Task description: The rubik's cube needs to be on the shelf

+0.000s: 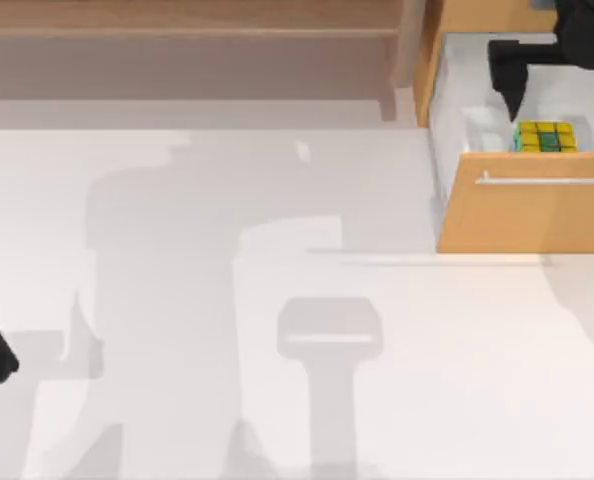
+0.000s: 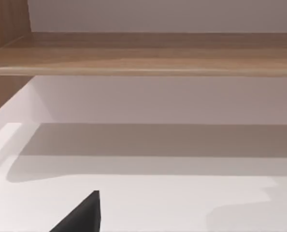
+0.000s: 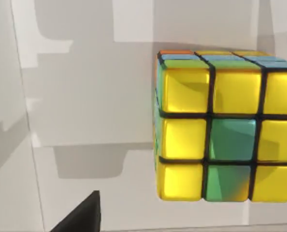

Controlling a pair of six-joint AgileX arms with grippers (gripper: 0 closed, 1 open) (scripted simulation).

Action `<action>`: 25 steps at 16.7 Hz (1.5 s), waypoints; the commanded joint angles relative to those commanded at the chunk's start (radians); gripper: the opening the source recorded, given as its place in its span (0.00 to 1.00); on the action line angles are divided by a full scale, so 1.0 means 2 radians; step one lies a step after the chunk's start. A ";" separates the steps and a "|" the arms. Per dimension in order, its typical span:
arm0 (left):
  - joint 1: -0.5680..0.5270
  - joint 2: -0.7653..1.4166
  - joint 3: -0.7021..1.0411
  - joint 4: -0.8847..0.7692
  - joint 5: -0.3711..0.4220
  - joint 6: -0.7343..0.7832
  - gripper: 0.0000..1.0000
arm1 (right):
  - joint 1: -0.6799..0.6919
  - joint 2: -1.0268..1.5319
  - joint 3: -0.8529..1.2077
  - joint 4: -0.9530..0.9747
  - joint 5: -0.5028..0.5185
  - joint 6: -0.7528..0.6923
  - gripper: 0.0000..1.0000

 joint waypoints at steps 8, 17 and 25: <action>0.000 0.000 0.000 0.000 0.000 0.000 1.00 | 0.002 0.004 0.007 -0.004 0.000 0.004 1.00; 0.000 0.000 0.000 0.000 0.000 0.000 1.00 | -0.003 -0.026 -0.081 0.049 -0.002 0.000 1.00; 0.000 0.000 0.000 0.000 0.000 0.000 1.00 | -0.002 0.020 -0.084 0.102 -0.001 0.003 1.00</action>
